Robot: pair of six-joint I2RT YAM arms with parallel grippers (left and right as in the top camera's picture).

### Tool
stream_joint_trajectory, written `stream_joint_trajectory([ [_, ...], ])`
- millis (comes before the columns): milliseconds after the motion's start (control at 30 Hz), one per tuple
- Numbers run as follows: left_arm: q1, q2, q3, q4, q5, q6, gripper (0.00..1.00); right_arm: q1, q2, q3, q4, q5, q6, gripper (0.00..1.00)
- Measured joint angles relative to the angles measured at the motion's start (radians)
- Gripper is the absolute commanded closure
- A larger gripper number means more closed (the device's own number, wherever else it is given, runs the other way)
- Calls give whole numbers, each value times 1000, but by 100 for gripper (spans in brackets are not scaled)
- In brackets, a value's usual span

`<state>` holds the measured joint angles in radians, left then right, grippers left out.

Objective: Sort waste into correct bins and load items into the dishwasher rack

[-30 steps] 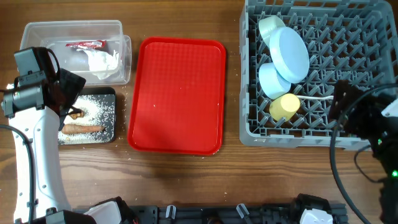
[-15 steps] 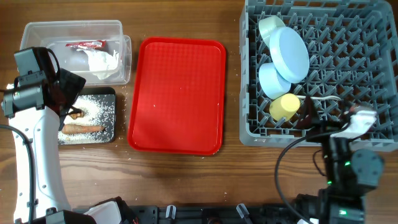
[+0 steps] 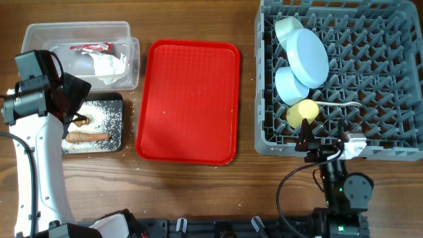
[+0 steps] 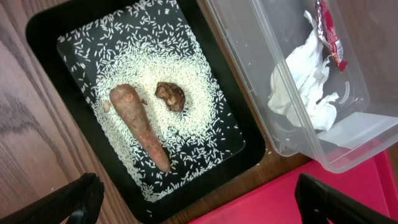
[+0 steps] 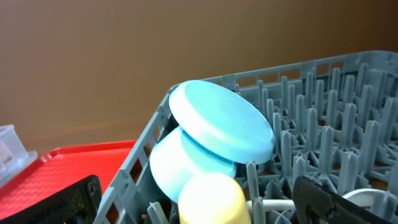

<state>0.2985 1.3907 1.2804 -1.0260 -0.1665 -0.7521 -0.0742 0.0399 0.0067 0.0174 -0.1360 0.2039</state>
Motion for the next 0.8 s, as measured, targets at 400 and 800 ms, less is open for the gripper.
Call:
stream_joint_trajectory([
  [400, 0, 0, 0, 0, 0, 0, 0, 57, -21, 0, -10, 3, 0, 0],
  [800, 0, 0, 0, 0, 0, 0, 0, 57, -21, 0, -10, 3, 0, 0],
])
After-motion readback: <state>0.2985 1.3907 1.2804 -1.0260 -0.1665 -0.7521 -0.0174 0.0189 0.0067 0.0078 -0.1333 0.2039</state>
